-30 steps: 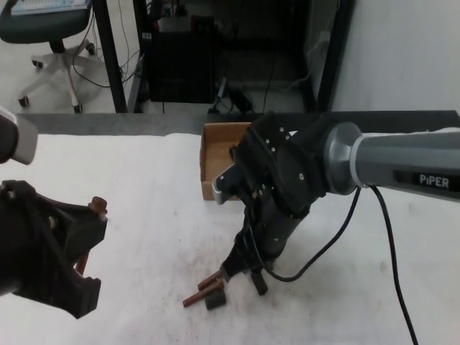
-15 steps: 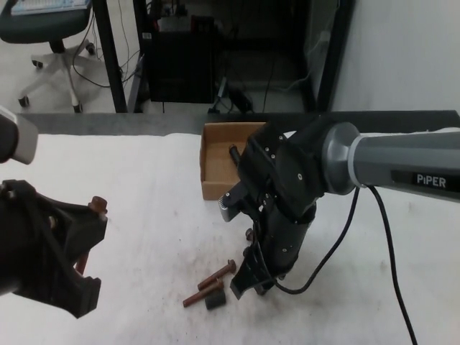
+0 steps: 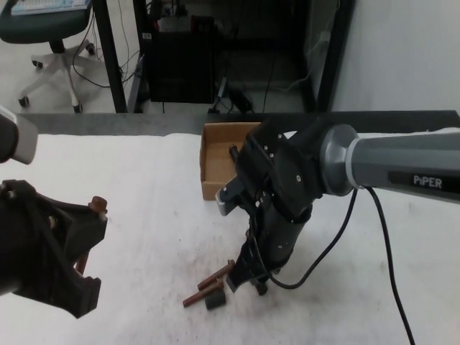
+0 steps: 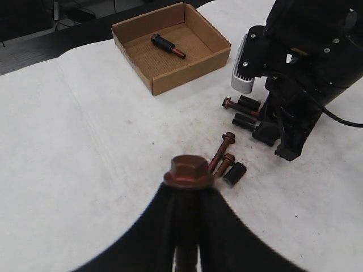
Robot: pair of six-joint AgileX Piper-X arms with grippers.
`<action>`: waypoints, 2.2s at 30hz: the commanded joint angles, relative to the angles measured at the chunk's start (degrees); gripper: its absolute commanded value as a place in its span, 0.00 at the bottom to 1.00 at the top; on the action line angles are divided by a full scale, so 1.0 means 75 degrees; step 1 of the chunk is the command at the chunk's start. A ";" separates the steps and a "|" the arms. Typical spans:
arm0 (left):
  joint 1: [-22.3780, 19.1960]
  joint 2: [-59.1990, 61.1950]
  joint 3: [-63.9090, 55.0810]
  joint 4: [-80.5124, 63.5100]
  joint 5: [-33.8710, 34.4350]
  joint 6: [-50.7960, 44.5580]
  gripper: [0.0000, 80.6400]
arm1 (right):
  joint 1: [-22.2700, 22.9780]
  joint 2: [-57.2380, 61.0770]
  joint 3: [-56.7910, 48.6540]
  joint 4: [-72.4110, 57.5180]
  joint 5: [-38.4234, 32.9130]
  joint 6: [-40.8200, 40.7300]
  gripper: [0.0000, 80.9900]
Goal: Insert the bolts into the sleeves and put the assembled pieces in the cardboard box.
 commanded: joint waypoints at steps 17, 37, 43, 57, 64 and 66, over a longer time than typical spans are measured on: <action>0.0011 -0.0076 -0.0002 -0.0086 -0.0074 0.0009 0.00 | 0.0016 0.0079 0.0230 -0.0127 0.0016 -0.0035 0.40; 0.0011 -0.0076 -0.0002 -0.2040 -0.0084 -0.0009 0.00 | -0.0057 -0.1390 -0.0034 -0.0468 -0.1316 0.0777 0.01; 0.0011 0.0157 -0.0002 -0.4573 0.1648 -0.0509 0.00 | -0.0532 -0.3256 0.0845 -0.2755 -0.2473 0.2033 0.01; 0.0011 0.2816 -0.0002 -1.1024 0.4990 -0.4755 0.00 | 0.0057 -0.6449 0.5185 -0.8154 -0.5051 0.2826 0.01; -0.0023 0.3137 -0.0002 -1.1807 0.5003 -0.6126 0.00 | 0.0961 -0.6448 0.5605 -0.9567 -0.2232 0.1226 0.01; -0.0023 0.3120 -0.0002 -1.2026 0.5123 -0.6322 0.00 | 0.1077 -0.6448 0.5605 -0.9730 -0.1301 0.0651 0.01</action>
